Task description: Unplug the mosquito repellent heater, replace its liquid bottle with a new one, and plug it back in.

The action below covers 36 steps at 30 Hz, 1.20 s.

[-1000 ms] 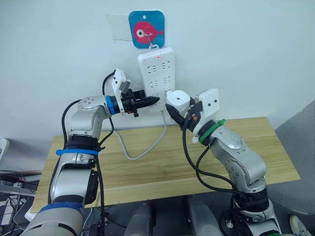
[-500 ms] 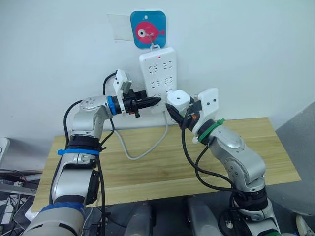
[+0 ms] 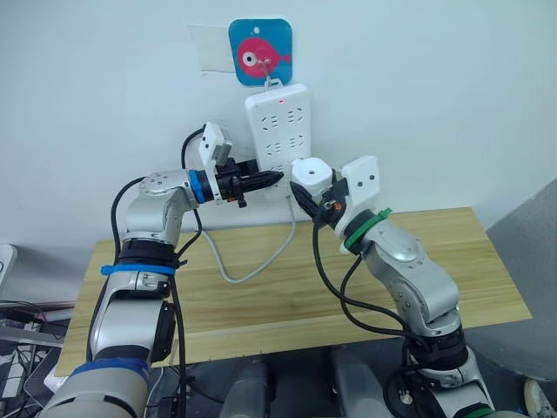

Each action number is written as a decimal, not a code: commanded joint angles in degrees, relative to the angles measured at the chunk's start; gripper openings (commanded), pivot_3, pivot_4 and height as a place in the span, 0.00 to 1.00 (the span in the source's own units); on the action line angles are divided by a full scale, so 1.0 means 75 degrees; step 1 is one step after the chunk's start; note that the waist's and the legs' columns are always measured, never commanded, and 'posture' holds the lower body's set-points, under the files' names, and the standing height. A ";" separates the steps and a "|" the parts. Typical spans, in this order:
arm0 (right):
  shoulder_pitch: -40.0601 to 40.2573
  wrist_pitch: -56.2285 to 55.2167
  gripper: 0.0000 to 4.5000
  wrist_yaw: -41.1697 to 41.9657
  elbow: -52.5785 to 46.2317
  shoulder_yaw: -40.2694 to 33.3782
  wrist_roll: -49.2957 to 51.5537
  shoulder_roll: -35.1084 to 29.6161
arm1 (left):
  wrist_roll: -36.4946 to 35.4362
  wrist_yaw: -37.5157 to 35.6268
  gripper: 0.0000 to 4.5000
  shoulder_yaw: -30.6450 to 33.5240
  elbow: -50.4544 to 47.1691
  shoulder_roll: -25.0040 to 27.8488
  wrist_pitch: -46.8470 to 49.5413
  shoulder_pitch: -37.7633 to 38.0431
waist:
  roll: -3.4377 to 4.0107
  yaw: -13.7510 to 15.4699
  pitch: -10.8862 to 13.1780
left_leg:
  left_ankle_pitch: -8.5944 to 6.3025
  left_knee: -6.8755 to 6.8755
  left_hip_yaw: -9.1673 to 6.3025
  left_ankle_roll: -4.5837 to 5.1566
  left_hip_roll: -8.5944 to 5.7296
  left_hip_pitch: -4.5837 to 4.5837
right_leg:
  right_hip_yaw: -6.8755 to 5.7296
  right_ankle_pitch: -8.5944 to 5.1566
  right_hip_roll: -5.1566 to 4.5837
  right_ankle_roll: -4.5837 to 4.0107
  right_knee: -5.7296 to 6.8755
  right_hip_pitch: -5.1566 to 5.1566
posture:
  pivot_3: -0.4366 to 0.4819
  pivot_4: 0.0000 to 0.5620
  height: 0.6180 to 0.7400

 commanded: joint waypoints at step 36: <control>0.0586 0.1347 0.99 0.1810 -0.1629 -0.1066 0.1516 -0.1387 | -0.0217 -0.0109 0.29 0.0134 -0.0318 -0.0062 -0.0032 0.0233 | -0.0012 0.0018 -0.0030 | 0.0000 -0.0007 0.0030 0.0001 -0.0013 -0.0011 | -0.0036 0.0003 -0.0012 -0.0002 -0.0006 -0.0034 | 0.37 0.33 1.00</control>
